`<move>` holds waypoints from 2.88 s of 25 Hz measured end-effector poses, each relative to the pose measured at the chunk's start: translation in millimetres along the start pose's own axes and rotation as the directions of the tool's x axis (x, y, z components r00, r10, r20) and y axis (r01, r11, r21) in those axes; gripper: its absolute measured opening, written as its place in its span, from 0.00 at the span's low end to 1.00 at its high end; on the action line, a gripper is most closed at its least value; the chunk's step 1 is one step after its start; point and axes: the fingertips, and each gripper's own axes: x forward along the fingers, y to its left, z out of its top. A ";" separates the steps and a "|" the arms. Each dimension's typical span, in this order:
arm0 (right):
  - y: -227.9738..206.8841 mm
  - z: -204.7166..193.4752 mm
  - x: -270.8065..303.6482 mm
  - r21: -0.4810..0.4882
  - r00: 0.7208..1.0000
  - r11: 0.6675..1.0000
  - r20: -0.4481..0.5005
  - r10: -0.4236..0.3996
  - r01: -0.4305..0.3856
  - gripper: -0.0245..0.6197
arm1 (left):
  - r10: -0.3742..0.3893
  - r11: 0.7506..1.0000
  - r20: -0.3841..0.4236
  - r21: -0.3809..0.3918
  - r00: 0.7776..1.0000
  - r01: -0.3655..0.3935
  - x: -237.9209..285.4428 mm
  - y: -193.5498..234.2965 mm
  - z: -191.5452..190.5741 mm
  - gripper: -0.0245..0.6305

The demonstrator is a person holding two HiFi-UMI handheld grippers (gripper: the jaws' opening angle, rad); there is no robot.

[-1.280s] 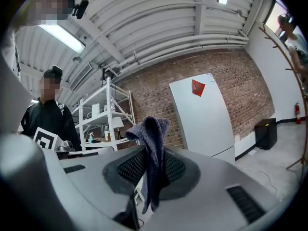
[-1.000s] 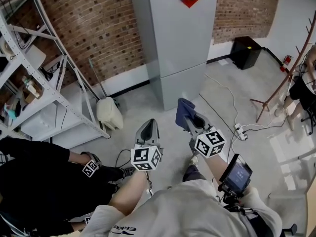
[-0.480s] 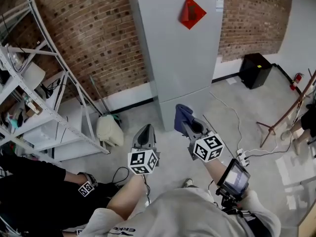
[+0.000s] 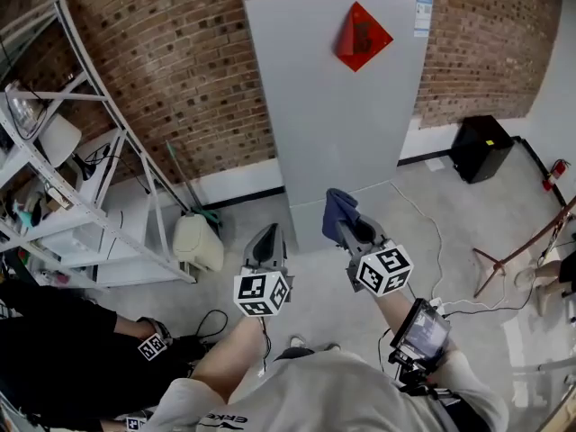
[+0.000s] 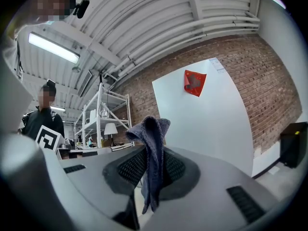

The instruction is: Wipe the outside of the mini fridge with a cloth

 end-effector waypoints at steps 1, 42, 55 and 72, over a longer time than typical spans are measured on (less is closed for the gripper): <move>-3.8 0.9 6.4 -0.001 1.000 1.000 0.001 0.003 -0.003 0.13 | 0.001 1.000 0.002 -0.001 1.000 -0.001 7.3 2.8 0.1 0.04; -89.2 199.5 241.7 -0.285 0.969 0.950 0.168 0.180 -0.127 0.13 | -0.039 0.999 0.237 0.016 0.971 0.036 245.7 85.2 163.2 0.04; -51.7 294.9 282.3 -0.311 0.939 0.932 0.223 0.260 -0.184 0.13 | 0.018 0.999 0.279 0.033 0.960 -0.028 248.2 100.6 209.1 0.04; -67.5 334.9 299.6 -0.286 0.949 0.945 0.218 0.226 -0.160 0.13 | 0.015 0.999 0.281 0.043 0.960 -0.028 251.9 86.7 205.1 0.04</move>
